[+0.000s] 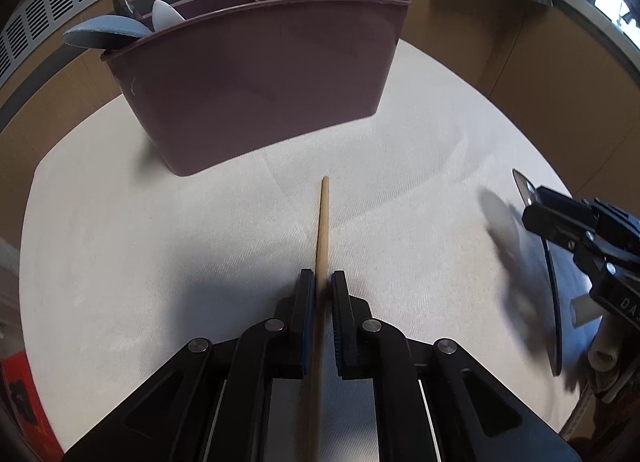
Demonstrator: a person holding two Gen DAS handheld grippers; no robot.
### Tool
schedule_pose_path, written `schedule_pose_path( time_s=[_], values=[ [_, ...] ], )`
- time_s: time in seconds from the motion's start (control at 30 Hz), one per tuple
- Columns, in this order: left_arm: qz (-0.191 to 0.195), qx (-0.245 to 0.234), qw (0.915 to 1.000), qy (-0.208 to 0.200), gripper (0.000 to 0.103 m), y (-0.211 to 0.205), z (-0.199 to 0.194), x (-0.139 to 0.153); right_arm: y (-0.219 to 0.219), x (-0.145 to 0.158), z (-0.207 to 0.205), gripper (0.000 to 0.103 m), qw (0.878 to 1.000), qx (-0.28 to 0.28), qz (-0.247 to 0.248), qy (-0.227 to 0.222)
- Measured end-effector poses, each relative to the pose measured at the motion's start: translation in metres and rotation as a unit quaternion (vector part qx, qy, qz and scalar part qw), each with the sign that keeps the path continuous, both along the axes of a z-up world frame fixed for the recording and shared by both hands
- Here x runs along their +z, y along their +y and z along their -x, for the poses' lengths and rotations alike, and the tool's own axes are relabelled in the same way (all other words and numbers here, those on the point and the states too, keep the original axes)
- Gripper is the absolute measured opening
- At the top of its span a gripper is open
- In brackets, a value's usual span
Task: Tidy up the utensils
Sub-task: 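Grasp the loose wooden chopstick with the left tool, then lift the chopstick and grey spoon over the maroon caddy with both tools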
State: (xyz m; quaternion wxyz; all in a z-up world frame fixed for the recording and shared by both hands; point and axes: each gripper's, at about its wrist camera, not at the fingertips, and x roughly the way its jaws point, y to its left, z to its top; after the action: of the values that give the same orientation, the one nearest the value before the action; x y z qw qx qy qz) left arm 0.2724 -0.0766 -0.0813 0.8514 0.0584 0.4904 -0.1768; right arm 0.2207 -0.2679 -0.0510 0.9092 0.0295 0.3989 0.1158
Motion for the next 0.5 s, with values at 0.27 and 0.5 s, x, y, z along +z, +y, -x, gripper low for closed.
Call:
schedule_pose_path(
  time_s=[0.27,0.5],
  values=[
    [0.109,0.049,0.9924,-0.031,0.006,0.026,0.004,0.029,0.002,0.009,0.001,0.030,1.000,0.009,0.009,-0.016],
    [0.156,0.066,0.9814,-0.090,0.006,0.043,0.036,0.071,0.011,0.021,0.004,0.030,0.999,0.025,0.008,-0.034]
  ],
)
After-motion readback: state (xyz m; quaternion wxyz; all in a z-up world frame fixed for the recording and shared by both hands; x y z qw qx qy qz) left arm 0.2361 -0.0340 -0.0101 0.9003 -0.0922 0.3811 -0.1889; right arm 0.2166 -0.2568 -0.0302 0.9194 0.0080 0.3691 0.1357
